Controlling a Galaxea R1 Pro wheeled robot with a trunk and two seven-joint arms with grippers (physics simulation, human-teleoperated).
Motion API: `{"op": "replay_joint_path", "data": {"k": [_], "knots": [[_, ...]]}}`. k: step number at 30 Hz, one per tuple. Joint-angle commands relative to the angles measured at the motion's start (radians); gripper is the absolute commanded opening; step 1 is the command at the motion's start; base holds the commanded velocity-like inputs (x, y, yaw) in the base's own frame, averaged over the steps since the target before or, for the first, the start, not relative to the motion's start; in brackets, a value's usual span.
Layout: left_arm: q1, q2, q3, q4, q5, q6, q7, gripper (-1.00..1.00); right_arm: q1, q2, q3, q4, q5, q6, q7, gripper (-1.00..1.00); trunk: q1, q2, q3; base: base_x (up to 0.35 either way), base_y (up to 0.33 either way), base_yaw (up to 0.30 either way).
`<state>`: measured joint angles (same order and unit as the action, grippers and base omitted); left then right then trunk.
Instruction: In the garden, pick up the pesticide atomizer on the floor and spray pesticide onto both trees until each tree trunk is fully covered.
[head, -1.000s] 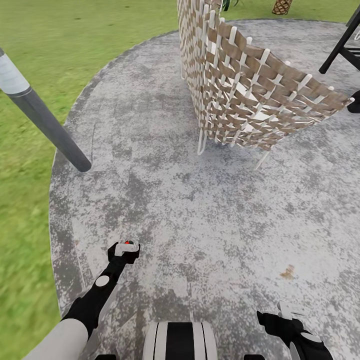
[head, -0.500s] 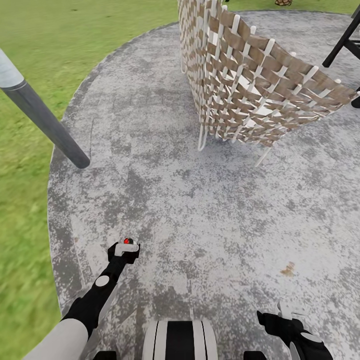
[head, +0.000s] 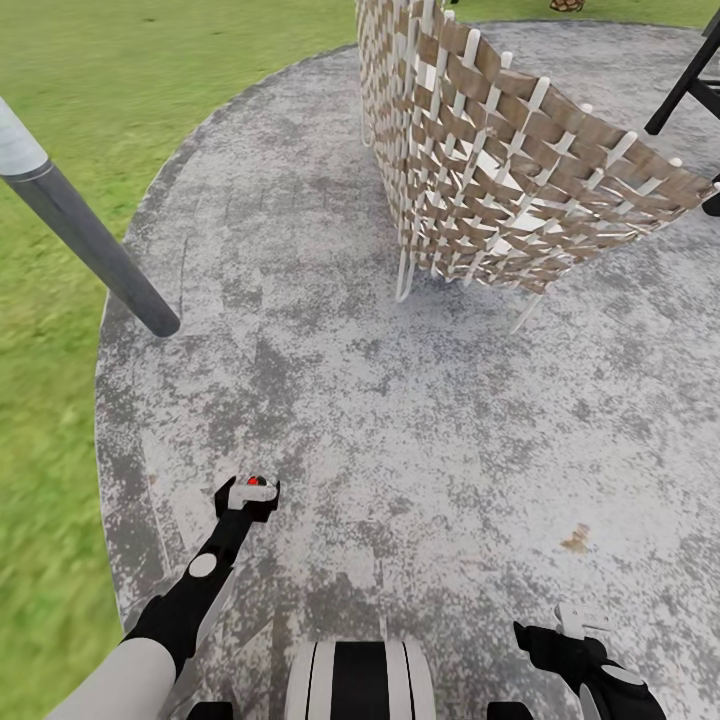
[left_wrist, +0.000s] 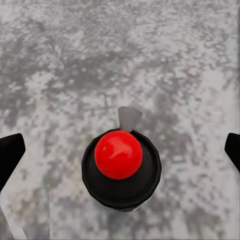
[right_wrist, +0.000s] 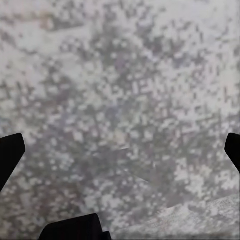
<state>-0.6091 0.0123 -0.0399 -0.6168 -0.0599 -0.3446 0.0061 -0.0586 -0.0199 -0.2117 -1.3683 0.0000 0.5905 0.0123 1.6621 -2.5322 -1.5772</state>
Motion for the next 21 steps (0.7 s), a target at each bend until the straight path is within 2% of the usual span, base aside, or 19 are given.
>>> {"op": "replay_joint_path", "data": {"k": [1, 10, 21], "knots": [[0.000, 0.000, 0.000, 0.000, 0.000, -0.001, 0.000, 1.00, 0.000, 0.000, 0.000, 0.000, 0.000, 0.000, 0.000, 1.00, 0.000, 0.000, 0.000, 0.000, 0.000, 0.000], [0.000, 0.000, 0.000, 0.000, 0.000, -0.005, 0.000, 1.00, 0.000, 0.000, 0.000, 0.000, 0.000, 0.000, 0.000, 1.00, 0.000, 0.000, -0.001, 0.000, 0.000, 0.000], [0.000, 0.000, 0.000, 0.000, 0.000, -0.005, 0.000, 1.00, 0.000, 0.000, 0.000, 0.000, 0.000, 0.000, 0.000, 1.00, 0.000, 0.000, -0.017, 0.000, 0.000, 0.000]]}}
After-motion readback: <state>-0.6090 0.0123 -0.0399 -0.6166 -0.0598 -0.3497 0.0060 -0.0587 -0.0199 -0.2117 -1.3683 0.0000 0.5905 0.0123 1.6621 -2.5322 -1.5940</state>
